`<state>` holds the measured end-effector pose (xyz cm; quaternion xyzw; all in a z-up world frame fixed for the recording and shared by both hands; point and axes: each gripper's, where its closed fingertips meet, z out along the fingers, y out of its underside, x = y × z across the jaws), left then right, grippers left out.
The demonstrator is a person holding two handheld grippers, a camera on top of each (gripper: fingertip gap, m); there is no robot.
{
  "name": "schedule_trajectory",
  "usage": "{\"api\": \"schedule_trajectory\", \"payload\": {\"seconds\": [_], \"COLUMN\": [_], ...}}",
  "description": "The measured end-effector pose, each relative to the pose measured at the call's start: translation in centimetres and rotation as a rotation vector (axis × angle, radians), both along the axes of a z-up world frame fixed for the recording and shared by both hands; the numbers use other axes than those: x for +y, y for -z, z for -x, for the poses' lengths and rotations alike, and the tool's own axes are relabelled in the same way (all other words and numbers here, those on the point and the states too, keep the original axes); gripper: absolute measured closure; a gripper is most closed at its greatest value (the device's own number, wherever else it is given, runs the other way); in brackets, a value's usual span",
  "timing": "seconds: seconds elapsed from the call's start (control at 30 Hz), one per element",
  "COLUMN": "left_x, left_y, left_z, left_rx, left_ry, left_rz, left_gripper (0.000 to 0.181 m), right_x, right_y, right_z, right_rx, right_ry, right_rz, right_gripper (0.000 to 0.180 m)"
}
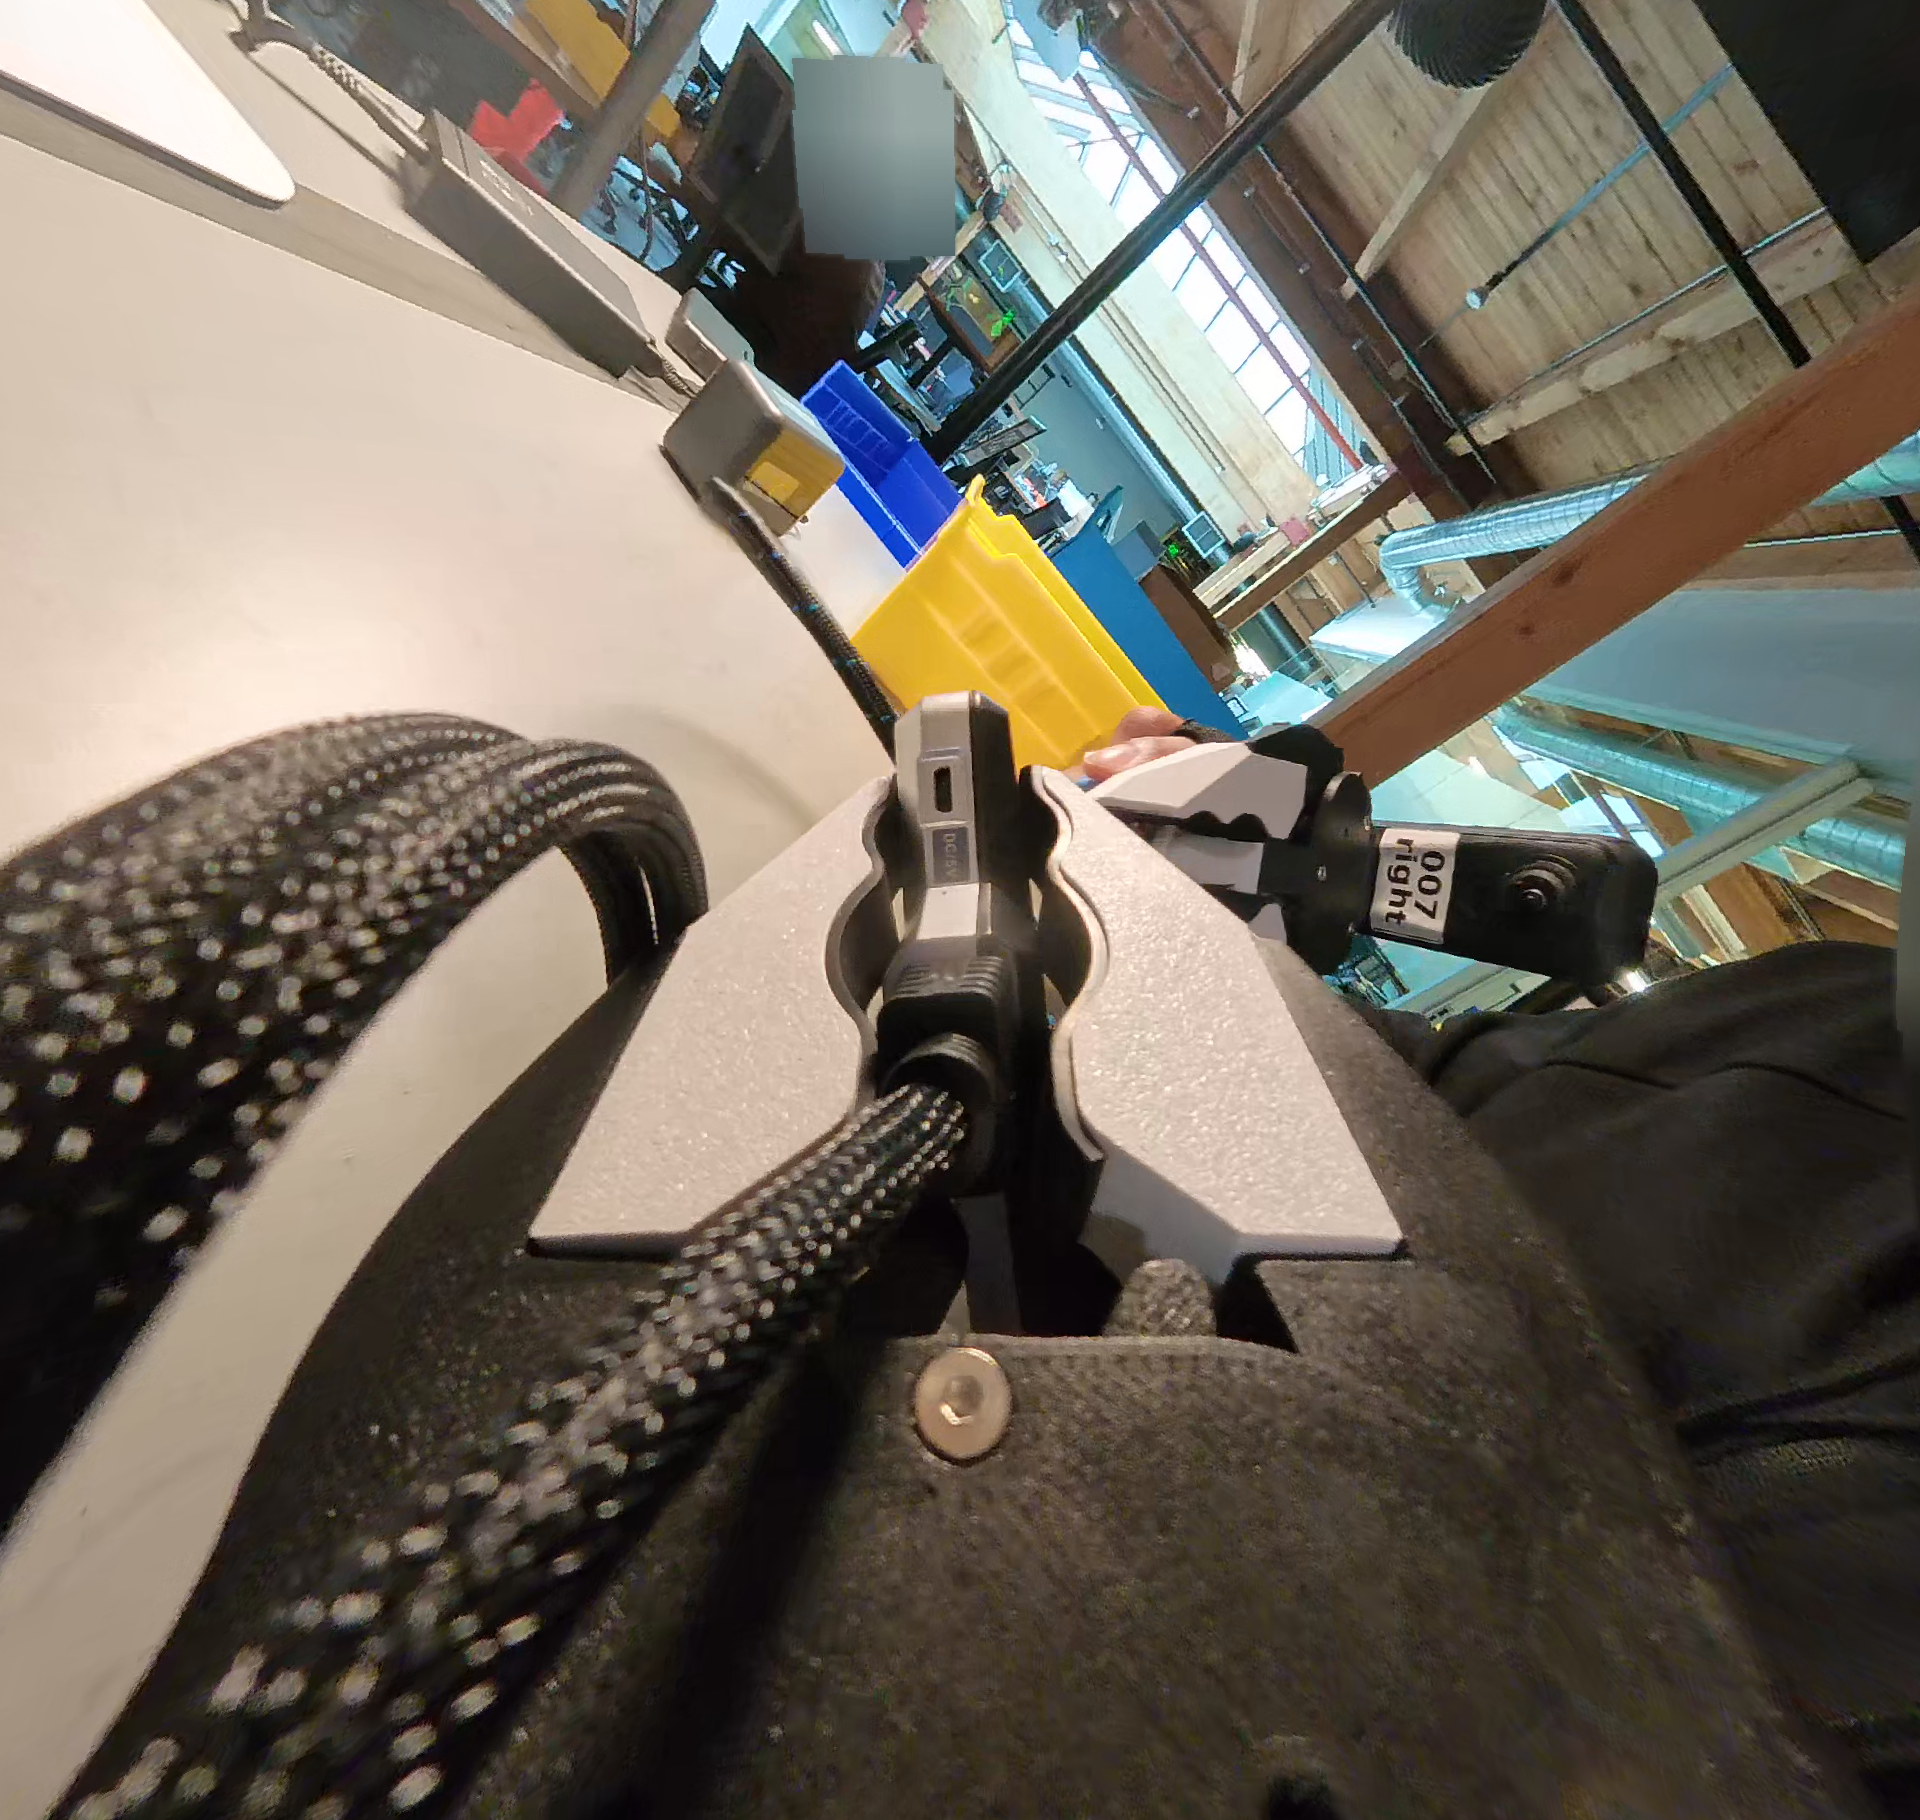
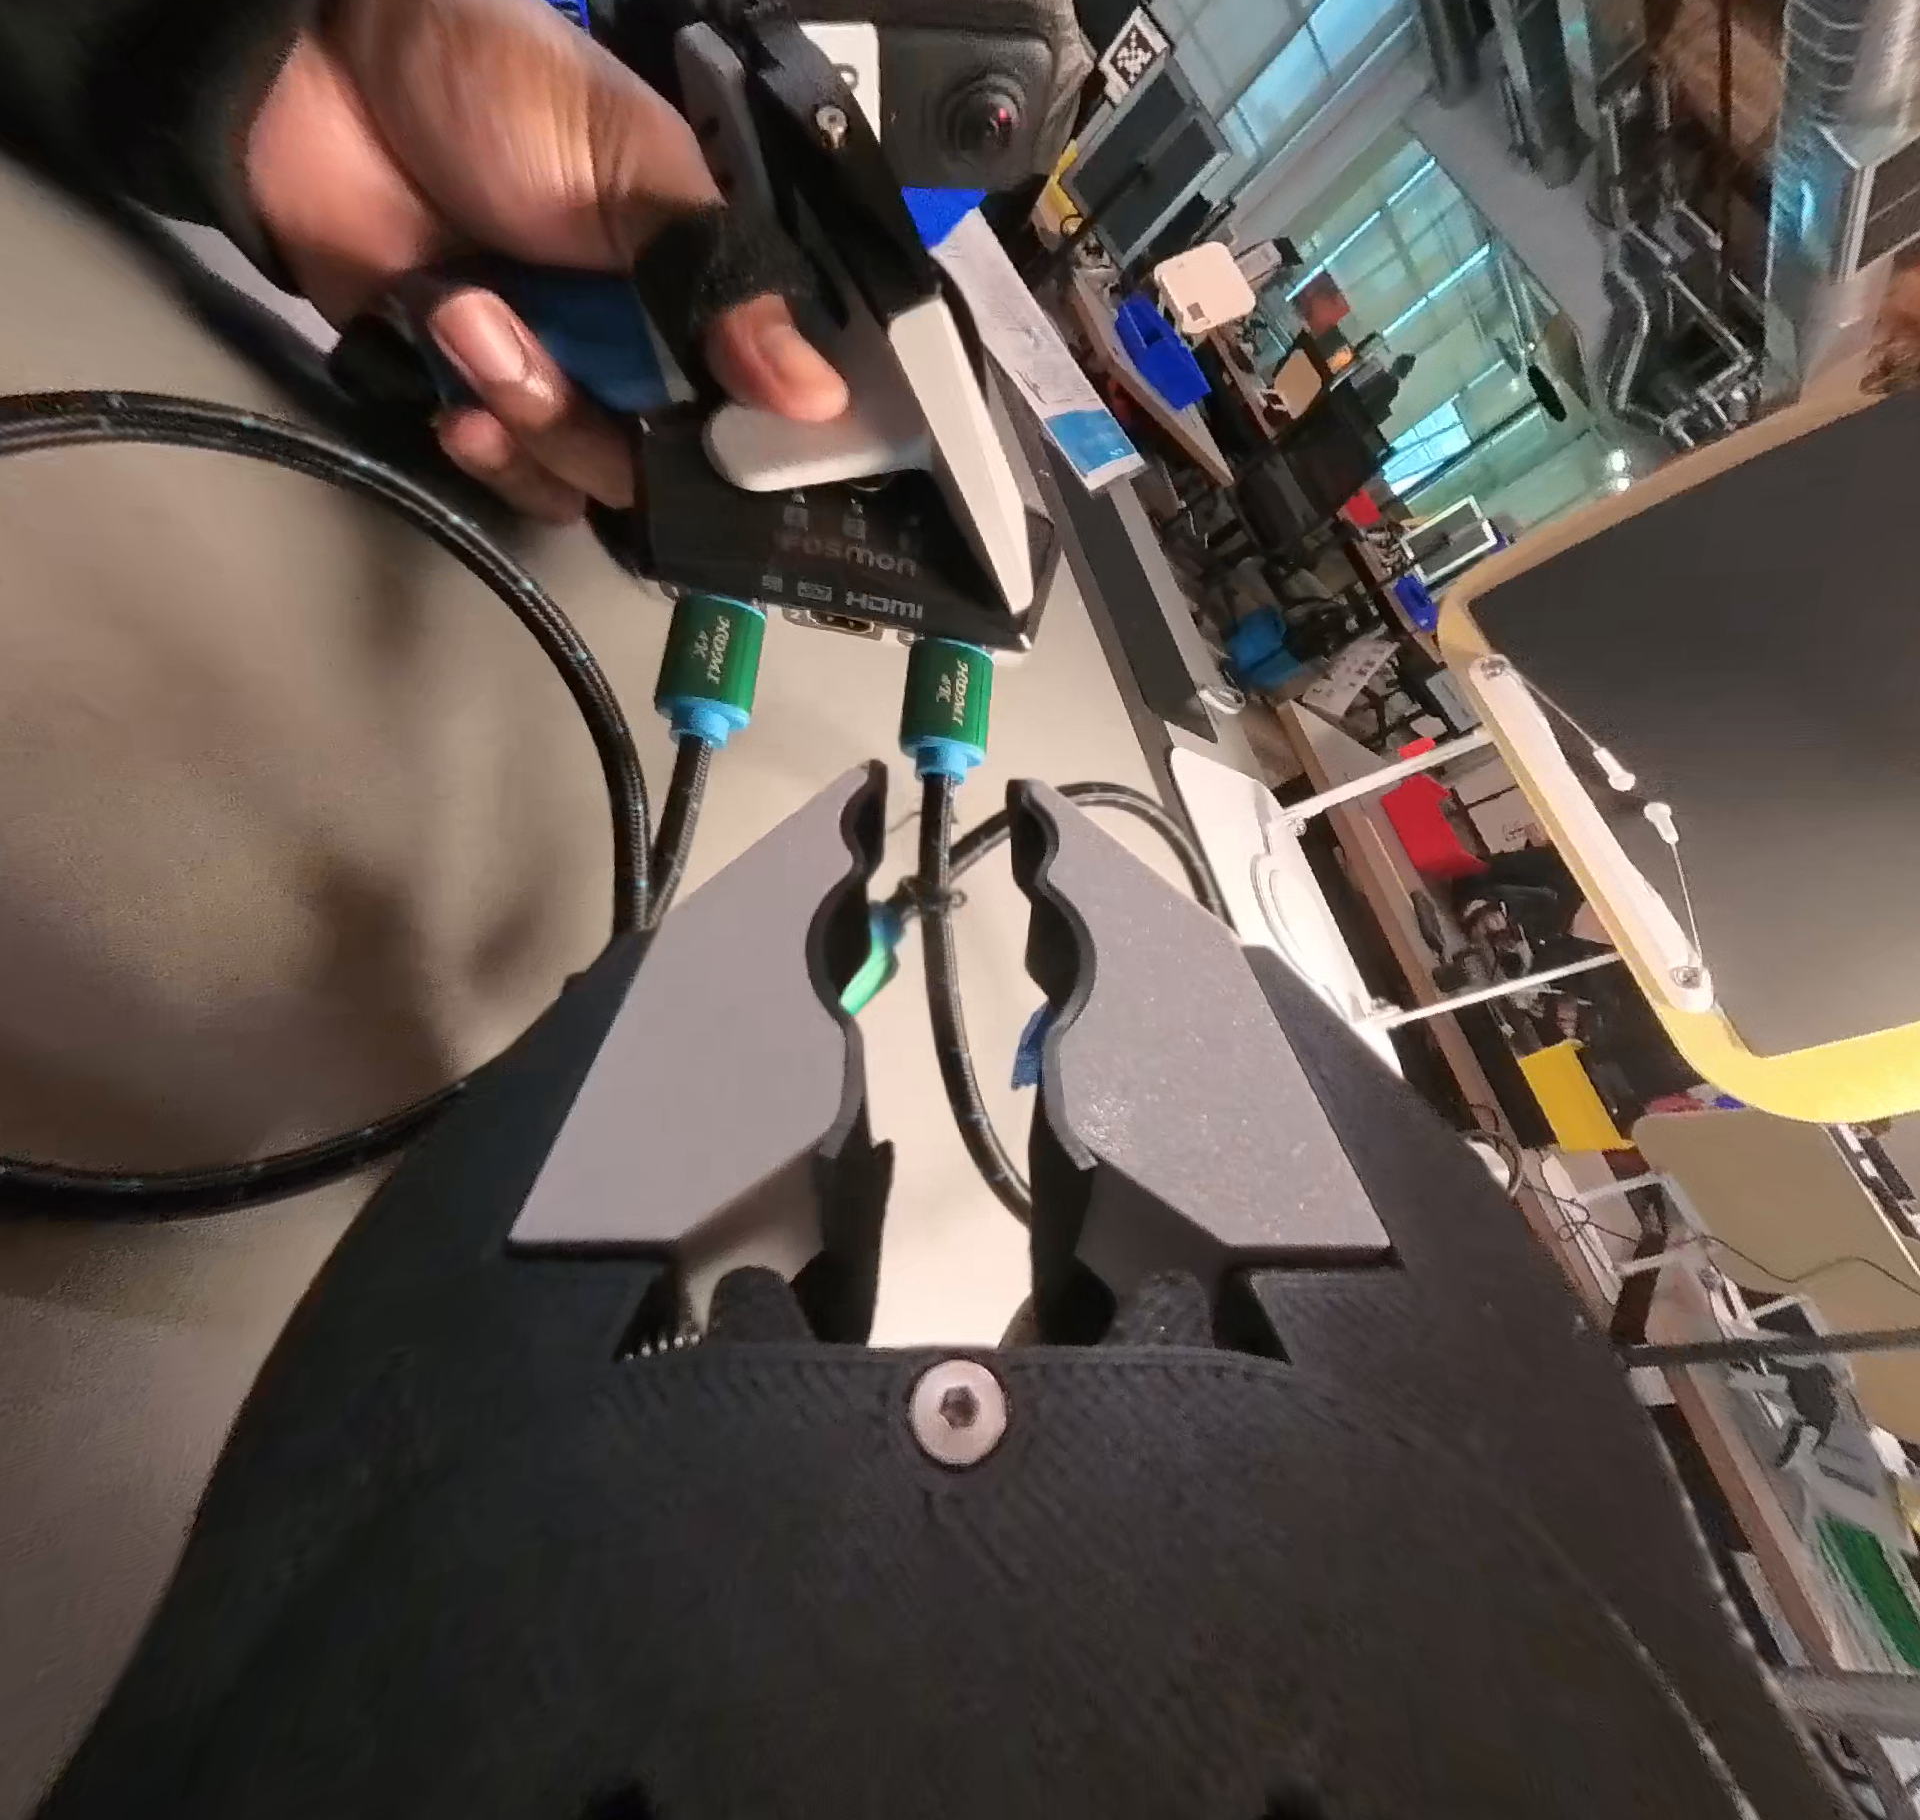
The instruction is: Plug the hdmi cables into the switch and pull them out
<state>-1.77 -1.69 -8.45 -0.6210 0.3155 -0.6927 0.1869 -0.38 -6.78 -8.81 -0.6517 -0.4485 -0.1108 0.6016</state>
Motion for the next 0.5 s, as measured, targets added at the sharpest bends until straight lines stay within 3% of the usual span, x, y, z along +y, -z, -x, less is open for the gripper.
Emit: {"api": "schedule_trajectory", "payload": {"seconds": [0.33, 0.5], "left_x": [1.8, 2.2], "left_y": [-0.5, -0.3], "left_z": [1.0, 1.2], "left_rx": [-0.022, 0.003], "left_ry": [-0.047, -0.057], "left_rz": [0.038, 0.030], "left_gripper": [0.162, 0.161], "right_x": [1.9, 1.9], "right_y": [3.4, 4.3], "right_z": [-5.8, -7.4], "right_rx": [-0.168, -0.136], "right_ry": [0.193, 0.204], "right_rz": [0.095, 0.156], "right_gripper": [0.165, 0.164]}}
